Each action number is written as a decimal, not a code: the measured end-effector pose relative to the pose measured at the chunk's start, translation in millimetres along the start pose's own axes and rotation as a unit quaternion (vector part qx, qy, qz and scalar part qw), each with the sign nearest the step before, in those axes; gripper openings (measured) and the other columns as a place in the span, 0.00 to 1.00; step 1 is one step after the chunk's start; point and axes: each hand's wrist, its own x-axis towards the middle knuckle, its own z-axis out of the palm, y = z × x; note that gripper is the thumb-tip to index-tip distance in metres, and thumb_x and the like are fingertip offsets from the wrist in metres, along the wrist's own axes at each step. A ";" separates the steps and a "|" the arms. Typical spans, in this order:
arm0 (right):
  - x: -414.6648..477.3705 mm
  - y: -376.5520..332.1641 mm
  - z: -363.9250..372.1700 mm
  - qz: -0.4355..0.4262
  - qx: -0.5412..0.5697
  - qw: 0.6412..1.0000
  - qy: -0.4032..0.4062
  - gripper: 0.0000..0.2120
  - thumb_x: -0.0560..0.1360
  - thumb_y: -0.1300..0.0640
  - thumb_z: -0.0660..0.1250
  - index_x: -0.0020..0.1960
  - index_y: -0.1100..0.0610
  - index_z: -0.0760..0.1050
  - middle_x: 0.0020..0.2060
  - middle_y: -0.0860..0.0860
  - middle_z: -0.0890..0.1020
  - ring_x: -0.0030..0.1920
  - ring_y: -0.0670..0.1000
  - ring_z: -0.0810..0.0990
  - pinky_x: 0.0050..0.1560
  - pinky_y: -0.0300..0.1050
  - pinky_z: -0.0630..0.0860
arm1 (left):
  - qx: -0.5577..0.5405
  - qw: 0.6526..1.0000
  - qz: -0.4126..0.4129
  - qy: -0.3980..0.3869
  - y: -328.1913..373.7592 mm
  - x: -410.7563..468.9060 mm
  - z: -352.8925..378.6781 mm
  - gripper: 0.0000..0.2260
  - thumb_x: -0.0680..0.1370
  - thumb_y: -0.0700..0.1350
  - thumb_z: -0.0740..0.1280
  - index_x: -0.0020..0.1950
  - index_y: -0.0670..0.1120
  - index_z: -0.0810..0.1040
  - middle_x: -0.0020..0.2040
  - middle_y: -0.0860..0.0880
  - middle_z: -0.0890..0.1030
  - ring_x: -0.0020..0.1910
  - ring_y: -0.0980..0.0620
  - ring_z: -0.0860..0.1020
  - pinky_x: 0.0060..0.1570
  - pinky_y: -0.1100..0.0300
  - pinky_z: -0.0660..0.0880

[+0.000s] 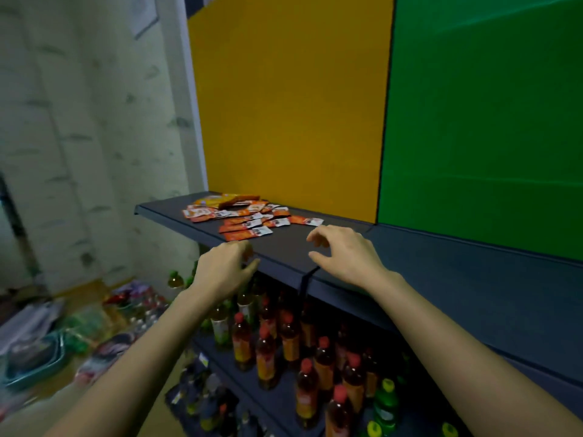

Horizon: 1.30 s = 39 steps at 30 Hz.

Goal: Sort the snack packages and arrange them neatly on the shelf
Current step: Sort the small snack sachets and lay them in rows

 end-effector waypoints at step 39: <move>474.9 -71.5 252.0 0.165 -0.021 0.977 -0.130 0.22 0.75 0.41 0.63 0.53 0.59 0.80 0.54 0.55 0.81 0.55 0.56 0.78 0.53 0.48 0.75 | -0.101 0.992 -0.072 -0.020 -388.9 325.6 150.8 0.13 0.77 0.54 0.63 0.54 0.48 0.78 0.54 0.49 0.81 0.53 0.47 0.78 0.47 0.54 0.73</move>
